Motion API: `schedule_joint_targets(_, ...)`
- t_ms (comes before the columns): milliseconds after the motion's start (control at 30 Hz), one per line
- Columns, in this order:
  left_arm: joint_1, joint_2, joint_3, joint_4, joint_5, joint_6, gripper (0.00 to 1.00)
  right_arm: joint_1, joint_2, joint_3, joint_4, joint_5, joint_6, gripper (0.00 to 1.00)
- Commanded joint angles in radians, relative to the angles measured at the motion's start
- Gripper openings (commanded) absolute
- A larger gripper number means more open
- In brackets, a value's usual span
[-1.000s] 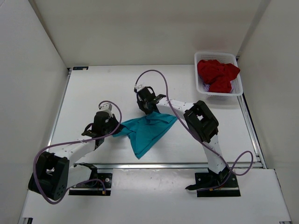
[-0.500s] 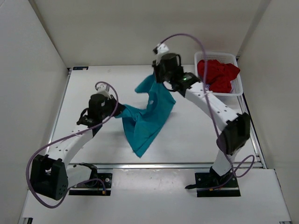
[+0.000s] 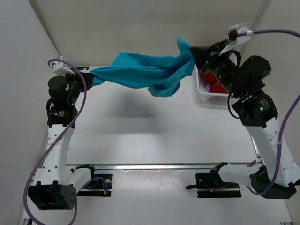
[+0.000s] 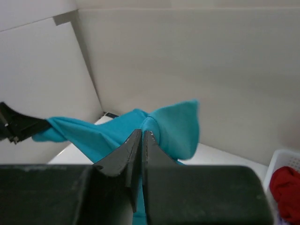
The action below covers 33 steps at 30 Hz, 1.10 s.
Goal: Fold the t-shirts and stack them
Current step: Flatten out the tshirt
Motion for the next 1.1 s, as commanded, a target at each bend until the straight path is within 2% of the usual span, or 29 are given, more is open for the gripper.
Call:
schedule_joint_targets(0, 0.011, -0.028, 0.015, -0.090, -0.095, 0.064, 0.00, 0.065, -0.047, -0.145, 0.015, 0.089, -0.005, 0.00)
schedule_joint_targets(67, 0.033, -0.045, -0.010, -0.075, -0.065, 0.039, 0.00, 0.013, -0.119, -0.276, 0.035, 0.056, 0.036, 0.00)
schedule_joint_targets(133, 0.033, -0.055, -0.025, -0.066, -0.049, 0.039, 0.00, -0.192, -0.156, -0.459, 0.090, -0.124, 0.166, 0.00)
schedule_joint_targets(200, 0.012, -0.053, -0.028, -0.076, -0.046, 0.044, 0.00, -0.330, -0.158, -0.532, 0.156, -0.366, 0.248, 0.00)
schedule_joint_targets(233, -0.002, -0.065, -0.036, -0.084, -0.048, 0.051, 0.00, -0.381, -0.162, -0.566, 0.181, -0.410, 0.269, 0.00)
schedule_joint_targets(300, -0.013, -0.085, -0.092, -0.072, -0.046, 0.039, 0.00, -0.409, -0.135, -0.585, 0.203, -0.400, 0.276, 0.00)
schedule_joint_targets(400, -0.009, -0.146, -0.314, -0.031, -0.068, 0.016, 0.00, -0.435, 0.003, -0.589, 0.218, -0.432, 0.300, 0.00)
schedule_joint_targets(500, -0.005, -0.188, -0.463, -0.010, -0.063, 0.005, 0.00, -0.385, 0.165, -0.559, 0.247, -0.409, 0.285, 0.00)
schedule_joint_targets(533, -0.013, -0.200, -0.493, -0.001, -0.072, -0.005, 0.00, -0.372, 0.207, -0.502, 0.243, -0.395, 0.270, 0.00)
schedule_joint_targets(600, -0.013, -0.222, -0.587, 0.011, -0.086, -0.033, 0.00, -0.366, 0.401, -0.377, 0.223, -0.422, 0.265, 0.00)
schedule_joint_targets(633, -0.004, -0.231, -0.606, 0.014, -0.092, -0.034, 0.00, -0.362, 0.515, -0.253, 0.172, -0.418, 0.244, 0.00)
schedule_joint_targets(700, -0.015, -0.234, -0.619, 0.011, -0.111, -0.027, 0.00, -0.359, 0.671, 0.076, 0.062, -0.398, 0.192, 0.00)
schedule_joint_targets(733, -0.012, -0.228, -0.609, 0.011, -0.114, -0.025, 0.00, -0.355, 0.788, 0.166, -0.039, -0.371, 0.179, 0.00)
schedule_joint_targets(800, -0.010, -0.205, -0.590, 0.026, -0.100, -0.034, 0.00, -0.349, 0.944, 0.594, -0.193, -0.323, 0.142, 0.00)
schedule_joint_targets(833, -0.012, -0.203, -0.576, 0.031, -0.098, -0.030, 0.00, -0.345, 1.040, 0.701, -0.295, -0.317, 0.145, 0.00)
schedule_joint_targets(867, -0.015, -0.190, -0.557, 0.039, -0.098, -0.045, 0.00, -0.355, 1.068, 0.848, -0.352, -0.340, 0.148, 0.00)
schedule_joint_targets(933, -0.054, -0.180, -0.510, 0.045, -0.092, -0.048, 0.00, -0.369, 0.978, 0.760, -0.339, -0.401, 0.181, 0.00)
schedule_joint_targets(967, -0.070, -0.174, -0.490, 0.048, -0.092, -0.044, 0.00, -0.348, 0.946, 0.697, -0.366, -0.382, 0.153, 0.00)
schedule_joint_targets(1000, -0.085, -0.174, -0.476, 0.045, -0.115, -0.039, 0.00, -0.311, 0.874, 0.645, -0.377, -0.345, 0.107, 0.00)
schedule_joint_targets(1067, -0.094, -0.171, -0.421, 0.045, -0.126, -0.030, 0.00, -0.227, 0.695, 0.517, -0.347, -0.140, 0.044, 0.00)
